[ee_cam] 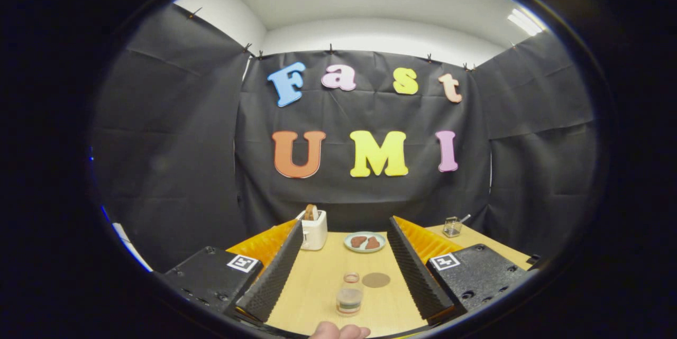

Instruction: Take the bottle from table, then pour the juice into the cup, finally place the bottle on the coaster

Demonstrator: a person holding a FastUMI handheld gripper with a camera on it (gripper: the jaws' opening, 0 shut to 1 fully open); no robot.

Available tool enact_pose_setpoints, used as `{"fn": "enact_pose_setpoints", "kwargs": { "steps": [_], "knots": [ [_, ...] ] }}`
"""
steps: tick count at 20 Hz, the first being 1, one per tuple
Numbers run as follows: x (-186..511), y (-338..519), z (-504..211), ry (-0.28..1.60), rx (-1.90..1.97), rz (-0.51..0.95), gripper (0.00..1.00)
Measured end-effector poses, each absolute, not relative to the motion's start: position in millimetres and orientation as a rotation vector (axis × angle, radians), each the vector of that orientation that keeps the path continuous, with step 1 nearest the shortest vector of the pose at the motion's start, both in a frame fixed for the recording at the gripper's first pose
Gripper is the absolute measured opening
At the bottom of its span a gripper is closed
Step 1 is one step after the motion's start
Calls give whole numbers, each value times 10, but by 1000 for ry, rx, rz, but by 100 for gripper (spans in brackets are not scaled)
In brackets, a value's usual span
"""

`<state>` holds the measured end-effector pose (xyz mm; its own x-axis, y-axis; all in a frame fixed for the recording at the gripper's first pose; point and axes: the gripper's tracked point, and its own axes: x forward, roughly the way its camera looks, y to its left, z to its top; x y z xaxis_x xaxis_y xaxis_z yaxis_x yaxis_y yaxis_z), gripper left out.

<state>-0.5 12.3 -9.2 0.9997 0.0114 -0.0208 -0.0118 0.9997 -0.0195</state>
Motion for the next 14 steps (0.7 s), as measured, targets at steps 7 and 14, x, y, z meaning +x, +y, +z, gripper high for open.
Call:
{"fn": "enact_pose_setpoints", "kwargs": {
  "steps": [7, 14],
  "knots": [
    [1, 73, -75, 22, -12, -3, 100],
    [-33, -4, -117, 31, 5, -24, 100]
  ]
}}
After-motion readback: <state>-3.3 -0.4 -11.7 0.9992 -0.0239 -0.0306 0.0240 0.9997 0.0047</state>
